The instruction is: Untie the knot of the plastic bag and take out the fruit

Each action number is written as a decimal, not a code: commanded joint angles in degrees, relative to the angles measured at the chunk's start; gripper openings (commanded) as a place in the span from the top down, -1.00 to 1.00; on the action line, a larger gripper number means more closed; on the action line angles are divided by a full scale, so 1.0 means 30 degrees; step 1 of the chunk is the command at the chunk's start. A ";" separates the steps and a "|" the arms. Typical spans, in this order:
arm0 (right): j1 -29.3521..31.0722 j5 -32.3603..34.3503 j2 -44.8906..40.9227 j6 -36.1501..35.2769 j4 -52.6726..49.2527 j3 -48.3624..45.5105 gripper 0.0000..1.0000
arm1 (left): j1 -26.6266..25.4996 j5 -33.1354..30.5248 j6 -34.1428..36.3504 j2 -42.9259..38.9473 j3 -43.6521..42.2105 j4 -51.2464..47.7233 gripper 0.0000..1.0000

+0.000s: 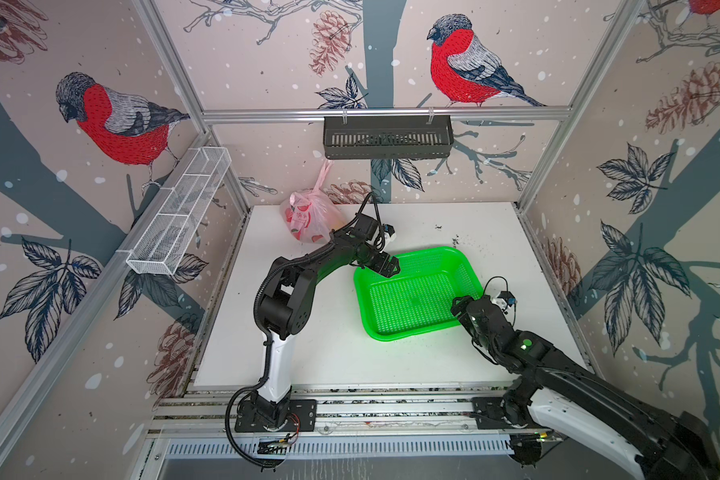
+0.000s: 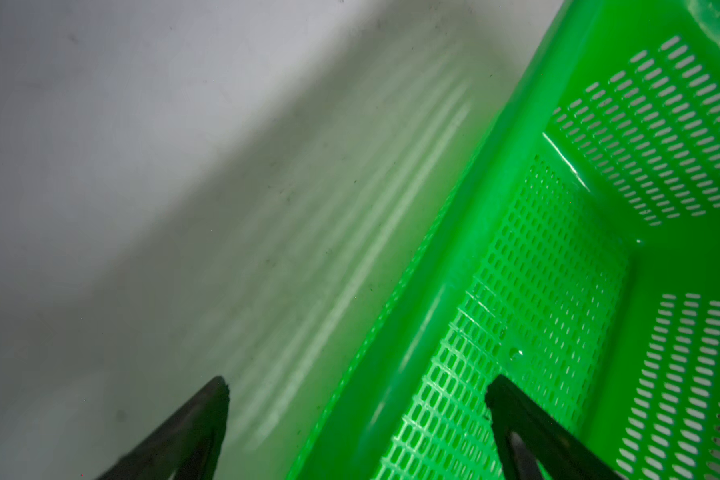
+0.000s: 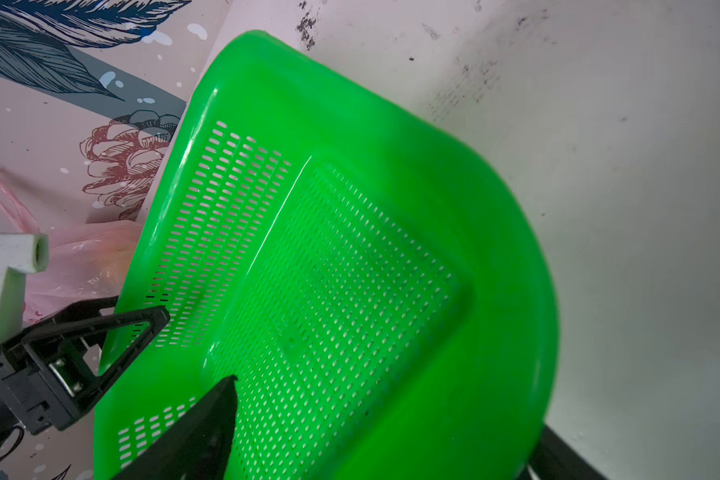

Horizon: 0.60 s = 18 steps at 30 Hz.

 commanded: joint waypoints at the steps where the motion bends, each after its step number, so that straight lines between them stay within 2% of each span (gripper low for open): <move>1: -0.1035 -0.1500 0.0597 -0.2279 0.2014 0.0481 -0.81 | -0.0226 0.0003 -0.1244 -0.0922 -0.1631 0.1517 -0.93; 11: -0.3255 -0.3906 0.3888 -0.5579 0.3810 0.2211 -0.82 | -0.1059 0.0167 -0.5168 -0.3833 -0.7151 0.4917 -0.93; 18: -0.4455 -0.5241 0.6975 -0.7810 0.3273 0.4425 -0.82 | -0.2309 -0.0485 -0.7625 -0.5874 -0.8892 0.5758 -0.91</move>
